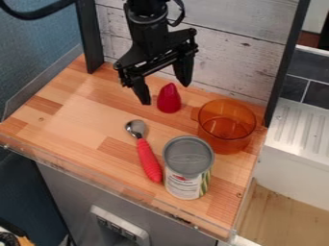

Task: Move the red spoon to the left side of the table

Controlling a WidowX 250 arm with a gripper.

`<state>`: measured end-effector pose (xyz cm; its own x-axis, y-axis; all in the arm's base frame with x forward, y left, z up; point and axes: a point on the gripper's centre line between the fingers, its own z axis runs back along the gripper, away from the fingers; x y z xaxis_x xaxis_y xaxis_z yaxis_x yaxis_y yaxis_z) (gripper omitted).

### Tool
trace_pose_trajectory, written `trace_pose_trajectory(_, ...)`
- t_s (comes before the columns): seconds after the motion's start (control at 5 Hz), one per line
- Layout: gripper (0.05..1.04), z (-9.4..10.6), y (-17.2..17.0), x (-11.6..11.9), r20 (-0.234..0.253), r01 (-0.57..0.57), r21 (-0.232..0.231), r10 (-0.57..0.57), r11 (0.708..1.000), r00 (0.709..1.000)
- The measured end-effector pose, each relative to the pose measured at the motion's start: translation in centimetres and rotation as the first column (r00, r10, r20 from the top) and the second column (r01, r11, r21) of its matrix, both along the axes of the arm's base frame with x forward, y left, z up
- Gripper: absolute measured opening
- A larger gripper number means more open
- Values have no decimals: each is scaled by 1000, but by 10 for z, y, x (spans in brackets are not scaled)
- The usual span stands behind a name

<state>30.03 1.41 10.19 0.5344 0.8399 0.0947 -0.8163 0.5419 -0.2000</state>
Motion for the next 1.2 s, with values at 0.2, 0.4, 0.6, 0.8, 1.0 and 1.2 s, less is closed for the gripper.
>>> trace_pose_trajectory(0.2, 999, -10, 0, -3, -35, -4, -2, 4, 1000, 999)
trace_pose_trajectory(0.4, 999, -25, 11, -10, -82, -33, 21, 35, 999, 996)
trace_pose_trajectory(0.6, 999, -39, 21, -19, -94, -60, 76, 67, 995, 993)
trace_pose_trajectory(0.8, 999, -53, 22, -23, -98, -66, 96, 75, 993, 992)
trace_pose_trajectory(1.0, 999, -67, 18, -23, -107, -44, 127, 58, 991, 993)
trace_pose_trajectory(1.2, 999, -84, 11, -28, -138, -16, 109, 31, 994, 990)
